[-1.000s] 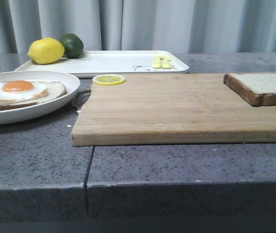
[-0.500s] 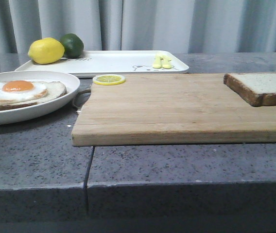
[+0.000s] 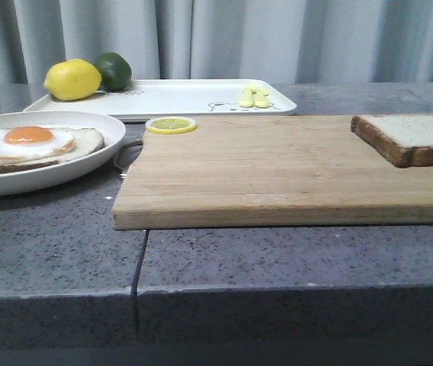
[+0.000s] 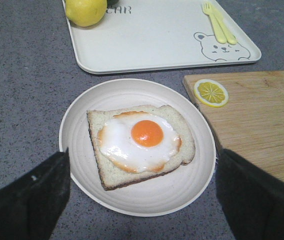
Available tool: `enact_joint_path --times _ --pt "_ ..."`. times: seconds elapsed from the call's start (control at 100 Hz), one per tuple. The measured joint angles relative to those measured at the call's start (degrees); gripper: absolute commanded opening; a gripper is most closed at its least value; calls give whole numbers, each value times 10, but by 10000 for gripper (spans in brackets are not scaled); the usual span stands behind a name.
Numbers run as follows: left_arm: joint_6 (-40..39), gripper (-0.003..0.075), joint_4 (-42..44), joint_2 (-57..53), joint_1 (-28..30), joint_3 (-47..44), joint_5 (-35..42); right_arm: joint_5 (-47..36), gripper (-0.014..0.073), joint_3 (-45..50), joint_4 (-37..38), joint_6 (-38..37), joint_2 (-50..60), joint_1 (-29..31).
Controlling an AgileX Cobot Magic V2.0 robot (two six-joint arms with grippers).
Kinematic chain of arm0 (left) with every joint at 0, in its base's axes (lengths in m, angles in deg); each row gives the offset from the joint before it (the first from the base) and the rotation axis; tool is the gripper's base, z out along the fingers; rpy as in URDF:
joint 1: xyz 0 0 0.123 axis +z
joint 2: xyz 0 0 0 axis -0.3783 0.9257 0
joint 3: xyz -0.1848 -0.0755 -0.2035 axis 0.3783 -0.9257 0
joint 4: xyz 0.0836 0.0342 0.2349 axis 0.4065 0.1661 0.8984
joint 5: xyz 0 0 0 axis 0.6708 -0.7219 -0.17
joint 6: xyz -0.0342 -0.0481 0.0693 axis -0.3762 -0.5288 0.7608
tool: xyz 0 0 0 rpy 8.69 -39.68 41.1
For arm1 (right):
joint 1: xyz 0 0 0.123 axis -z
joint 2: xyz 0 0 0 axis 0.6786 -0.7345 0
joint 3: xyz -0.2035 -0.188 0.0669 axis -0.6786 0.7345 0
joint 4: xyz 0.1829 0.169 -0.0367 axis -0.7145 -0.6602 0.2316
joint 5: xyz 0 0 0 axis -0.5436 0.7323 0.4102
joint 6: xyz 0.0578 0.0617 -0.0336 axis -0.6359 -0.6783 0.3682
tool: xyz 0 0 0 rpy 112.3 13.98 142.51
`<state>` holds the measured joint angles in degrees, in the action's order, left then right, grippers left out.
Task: Place bread and move sandwich to tray
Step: 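Lower the right gripper and grasp the bread slice by its edge, then lift the bread slice with the right gripper toward the egg plate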
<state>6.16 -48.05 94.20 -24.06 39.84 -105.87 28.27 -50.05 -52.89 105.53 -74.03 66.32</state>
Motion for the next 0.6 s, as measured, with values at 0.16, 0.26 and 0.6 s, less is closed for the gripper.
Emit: enact_joint_path --times 0.16,0.26,0.6 --pt "0 557 0 0 0 0 0 12 477 0 -7 4 -14 0" --pt "0 557 0 0 0 0 0 23 477 0 -12 4 -20 0" --pt "0 557 0 0 0 0 0 47 370 -2 -33 7 -44 2"
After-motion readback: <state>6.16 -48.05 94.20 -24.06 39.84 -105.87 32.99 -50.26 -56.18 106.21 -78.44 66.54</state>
